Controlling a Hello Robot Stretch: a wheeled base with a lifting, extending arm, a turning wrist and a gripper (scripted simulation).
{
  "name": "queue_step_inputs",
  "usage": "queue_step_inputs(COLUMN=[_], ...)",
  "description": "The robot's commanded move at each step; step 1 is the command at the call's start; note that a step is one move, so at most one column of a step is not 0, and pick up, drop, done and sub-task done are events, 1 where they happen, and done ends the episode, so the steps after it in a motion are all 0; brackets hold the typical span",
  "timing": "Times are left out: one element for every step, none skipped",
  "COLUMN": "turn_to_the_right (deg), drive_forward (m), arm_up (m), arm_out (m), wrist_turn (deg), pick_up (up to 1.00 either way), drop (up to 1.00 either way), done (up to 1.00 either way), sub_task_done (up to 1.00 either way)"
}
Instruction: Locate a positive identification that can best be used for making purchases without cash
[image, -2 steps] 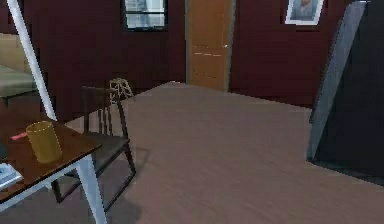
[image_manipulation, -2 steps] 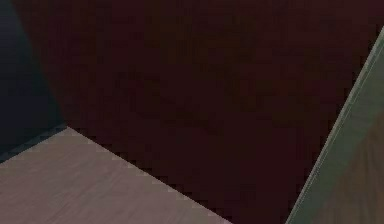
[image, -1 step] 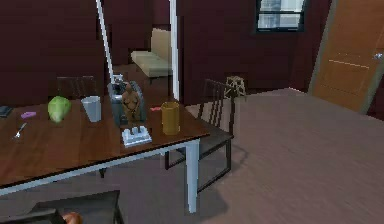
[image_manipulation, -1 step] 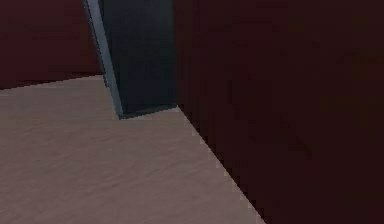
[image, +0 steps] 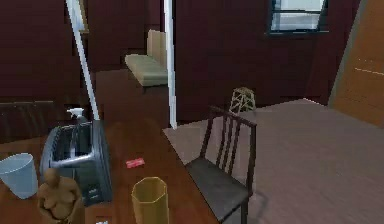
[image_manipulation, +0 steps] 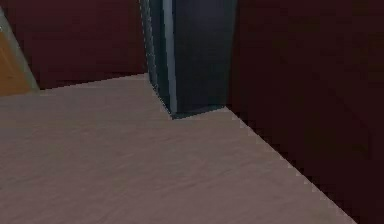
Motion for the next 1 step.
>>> queue_step_inputs(turn_to_the_right=[-18.0], drive_forward=[0.0], arm_up=[0.0], arm_out=[0.0], wrist_turn=[0.0], pick_up=[0.0], drop=[0.0], done=[0.0], sub_task_done=[0.0])
